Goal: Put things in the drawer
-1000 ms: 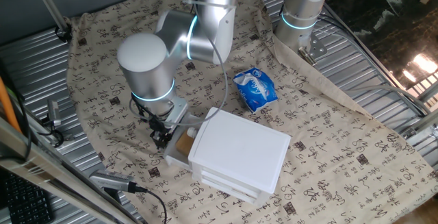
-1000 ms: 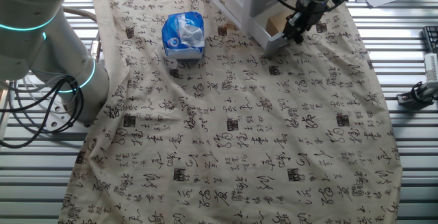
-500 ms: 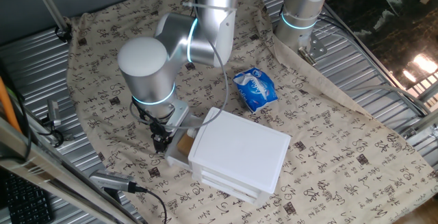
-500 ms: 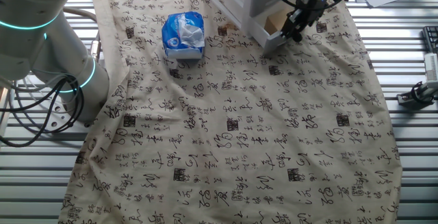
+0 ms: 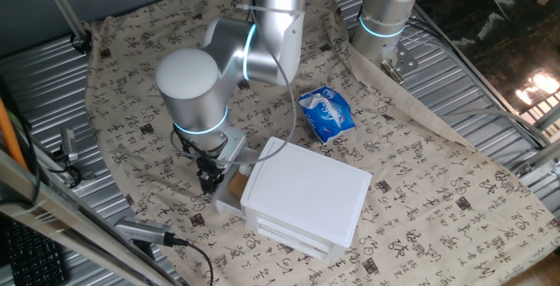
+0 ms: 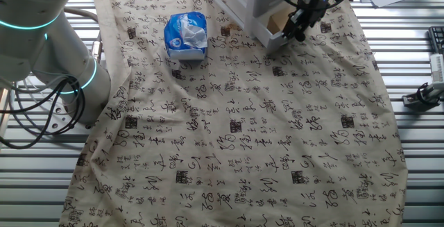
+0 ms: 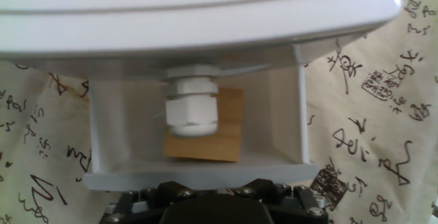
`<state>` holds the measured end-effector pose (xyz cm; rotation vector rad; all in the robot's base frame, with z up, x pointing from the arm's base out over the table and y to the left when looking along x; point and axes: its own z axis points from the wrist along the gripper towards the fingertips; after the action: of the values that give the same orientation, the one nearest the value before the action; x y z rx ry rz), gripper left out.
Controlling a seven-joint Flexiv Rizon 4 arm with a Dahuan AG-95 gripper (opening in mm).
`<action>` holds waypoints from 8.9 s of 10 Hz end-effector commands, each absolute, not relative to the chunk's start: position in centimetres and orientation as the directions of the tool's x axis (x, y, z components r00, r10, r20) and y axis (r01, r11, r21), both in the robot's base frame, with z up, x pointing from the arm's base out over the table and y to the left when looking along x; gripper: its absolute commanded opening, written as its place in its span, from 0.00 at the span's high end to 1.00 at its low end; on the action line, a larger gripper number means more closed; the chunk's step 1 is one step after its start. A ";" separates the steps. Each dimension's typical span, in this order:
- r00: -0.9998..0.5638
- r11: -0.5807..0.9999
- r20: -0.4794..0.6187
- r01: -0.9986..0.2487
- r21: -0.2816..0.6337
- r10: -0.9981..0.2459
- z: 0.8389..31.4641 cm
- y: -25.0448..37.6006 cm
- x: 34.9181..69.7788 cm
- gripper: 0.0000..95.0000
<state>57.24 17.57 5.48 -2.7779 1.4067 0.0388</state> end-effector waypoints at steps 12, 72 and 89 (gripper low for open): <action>0.569 -0.569 -0.032 -0.823 -0.008 -0.822 5.9 19.2 56.0 0.20; -0.730 0.660 -0.183 -0.677 0.327 -0.658 7.3 14.4 57.8 1.00; -0.745 0.662 -0.209 -0.661 0.353 -0.633 6.7 16.1 56.7 1.00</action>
<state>56.72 16.18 6.67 -1.0909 2.8007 0.6359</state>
